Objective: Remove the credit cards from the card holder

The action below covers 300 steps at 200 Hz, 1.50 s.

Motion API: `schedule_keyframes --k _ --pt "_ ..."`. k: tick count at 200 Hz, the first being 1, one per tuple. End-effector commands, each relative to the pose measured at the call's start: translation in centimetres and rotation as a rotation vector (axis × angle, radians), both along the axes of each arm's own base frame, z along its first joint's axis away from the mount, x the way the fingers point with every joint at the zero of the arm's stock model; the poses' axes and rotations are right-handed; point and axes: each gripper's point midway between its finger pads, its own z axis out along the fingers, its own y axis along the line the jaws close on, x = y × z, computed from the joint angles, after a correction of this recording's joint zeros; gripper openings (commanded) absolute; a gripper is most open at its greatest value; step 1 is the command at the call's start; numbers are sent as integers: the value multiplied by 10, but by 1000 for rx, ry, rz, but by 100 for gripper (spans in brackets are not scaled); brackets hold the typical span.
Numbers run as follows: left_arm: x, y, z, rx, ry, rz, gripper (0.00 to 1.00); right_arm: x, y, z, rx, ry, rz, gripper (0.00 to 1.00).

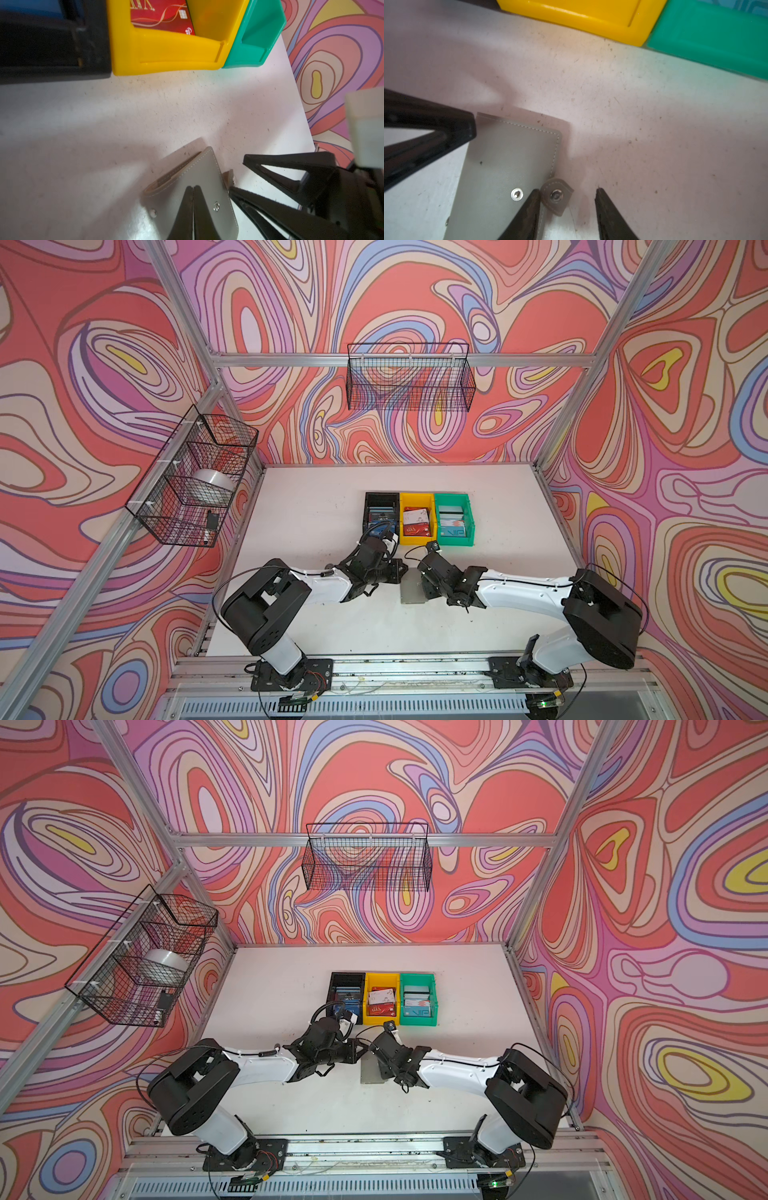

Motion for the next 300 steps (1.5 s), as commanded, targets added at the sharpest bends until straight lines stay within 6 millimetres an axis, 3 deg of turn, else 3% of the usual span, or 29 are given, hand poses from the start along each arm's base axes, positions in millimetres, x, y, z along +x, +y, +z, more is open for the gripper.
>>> schedule_keyframes --k 1,108,184,262,266,300 --pt "-2 -2 -4 15 29 6 8 0 -16 4 -29 -33 -55 46" --pt "-9 0 -18 44 75 -6 8 -3 -18 -23 -20 27 -77 37" --pt "-18 23 -8 114 55 25 8 -5 -1 -32 85 67 -27 36" --pt "-41 47 -40 192 151 70 7 -5 3 -29 112 71 -21 37" --pt "-51 55 -52 215 174 71 6 -4 3 -28 114 70 -20 37" --pt "-47 52 -48 203 157 74 6 -6 5 -30 118 80 -8 36"
